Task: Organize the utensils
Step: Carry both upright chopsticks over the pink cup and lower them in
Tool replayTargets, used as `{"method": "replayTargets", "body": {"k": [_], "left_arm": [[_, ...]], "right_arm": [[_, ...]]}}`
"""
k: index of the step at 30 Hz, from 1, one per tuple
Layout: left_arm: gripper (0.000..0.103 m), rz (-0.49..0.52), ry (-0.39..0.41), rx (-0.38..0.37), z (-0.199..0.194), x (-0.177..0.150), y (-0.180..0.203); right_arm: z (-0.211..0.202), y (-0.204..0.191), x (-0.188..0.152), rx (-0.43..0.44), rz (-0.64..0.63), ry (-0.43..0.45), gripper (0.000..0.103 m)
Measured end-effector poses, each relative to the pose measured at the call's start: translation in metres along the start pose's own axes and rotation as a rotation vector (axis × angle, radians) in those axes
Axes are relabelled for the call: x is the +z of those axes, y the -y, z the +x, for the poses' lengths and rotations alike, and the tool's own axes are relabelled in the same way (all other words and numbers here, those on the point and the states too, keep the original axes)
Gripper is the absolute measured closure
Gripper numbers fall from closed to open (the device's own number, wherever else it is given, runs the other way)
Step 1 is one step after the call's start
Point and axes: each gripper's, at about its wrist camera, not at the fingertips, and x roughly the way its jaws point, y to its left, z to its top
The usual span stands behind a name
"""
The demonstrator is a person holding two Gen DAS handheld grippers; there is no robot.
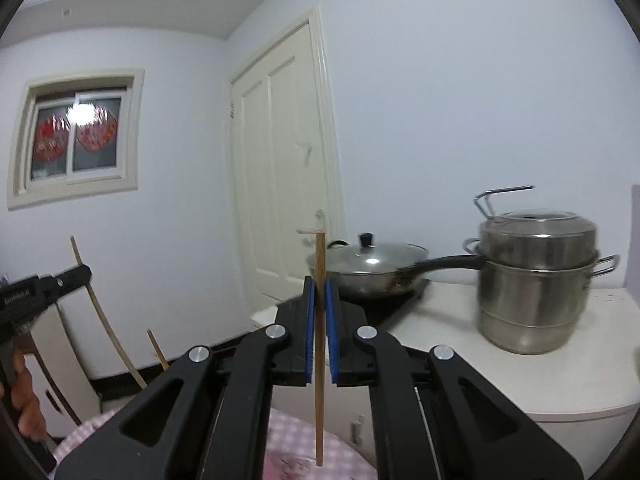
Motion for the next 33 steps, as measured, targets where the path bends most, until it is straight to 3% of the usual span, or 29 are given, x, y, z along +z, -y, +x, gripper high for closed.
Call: {"method": "replayTargets", "body": {"k": [4,13,26,33], "left_arm": [[0.097,0.002,0.004,-0.023,0.003,-0.002,0.004],[0.097,0.004,-0.078,-0.032,0.022,-0.024,-0.001],[0.097,0.076,-0.261,-0.036,0.05,-0.065,-0.005],[0.097,0.077,-0.3,-0.032,0.057,-0.069,-0.009]], "right_arm": [[0.009,-0.001,0.003,0.079,0.045,0.003,0.099],[0.015,0.001,0.006,0.201,0.134,-0.023,0.099],[0.035,-0.012,-0.026,0.232,0.077,-0.175,0.099],[0.038,-0.019,-0.044,0.198,0.056,-0.22,0.099]]}}
